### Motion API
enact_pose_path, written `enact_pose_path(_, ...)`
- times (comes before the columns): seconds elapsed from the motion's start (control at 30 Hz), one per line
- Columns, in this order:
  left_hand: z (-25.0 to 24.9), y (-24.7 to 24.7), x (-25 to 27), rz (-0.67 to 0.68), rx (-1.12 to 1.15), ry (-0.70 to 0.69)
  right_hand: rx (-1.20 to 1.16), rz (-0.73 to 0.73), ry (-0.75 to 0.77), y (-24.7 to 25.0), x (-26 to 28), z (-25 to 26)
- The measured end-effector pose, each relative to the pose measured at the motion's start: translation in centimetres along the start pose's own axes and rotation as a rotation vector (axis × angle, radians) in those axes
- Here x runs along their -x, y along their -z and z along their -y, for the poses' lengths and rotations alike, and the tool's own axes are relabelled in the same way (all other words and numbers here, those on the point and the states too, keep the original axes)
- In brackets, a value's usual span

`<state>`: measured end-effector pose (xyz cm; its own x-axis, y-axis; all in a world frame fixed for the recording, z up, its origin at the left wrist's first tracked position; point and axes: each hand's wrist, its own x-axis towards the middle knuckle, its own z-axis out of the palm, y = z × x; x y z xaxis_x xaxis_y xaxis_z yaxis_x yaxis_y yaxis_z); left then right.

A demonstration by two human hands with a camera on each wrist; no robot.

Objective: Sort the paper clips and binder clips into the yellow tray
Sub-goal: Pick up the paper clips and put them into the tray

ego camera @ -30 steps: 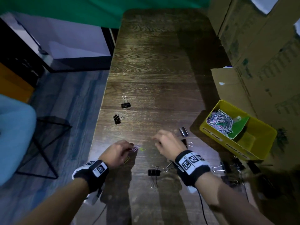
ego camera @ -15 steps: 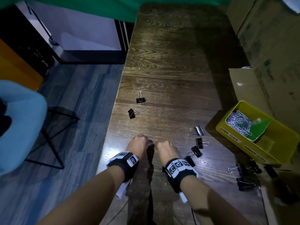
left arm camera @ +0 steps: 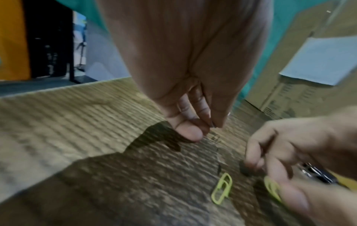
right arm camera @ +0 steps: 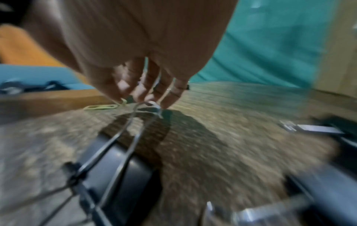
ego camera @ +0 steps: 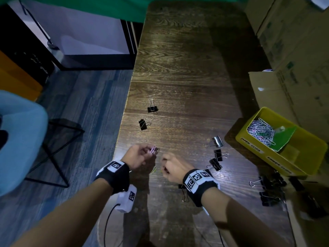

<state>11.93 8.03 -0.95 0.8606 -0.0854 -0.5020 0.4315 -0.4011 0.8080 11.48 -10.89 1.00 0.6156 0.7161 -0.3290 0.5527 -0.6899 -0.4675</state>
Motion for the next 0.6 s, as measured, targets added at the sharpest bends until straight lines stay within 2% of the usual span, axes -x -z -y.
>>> enact_pose_path(0.13, 0.7, 1.3, 0.3, -0.054, 0.104, 0.095, 0.085, 0.09, 0.1, -0.9, -1.1, 1.9)
enact_pose_path(0.37, 1.7, 1.3, 0.0, -0.058, 0.022, 0.136, 0.204, 0.183, 0.027, -1.7, -2.0, 3.4)
enact_pose_path(0.6, 1.6, 0.5, 0.0, -0.054, -0.022, 0.145, 0.166, 0.135, -0.053, -0.4, -1.1, 4.4)
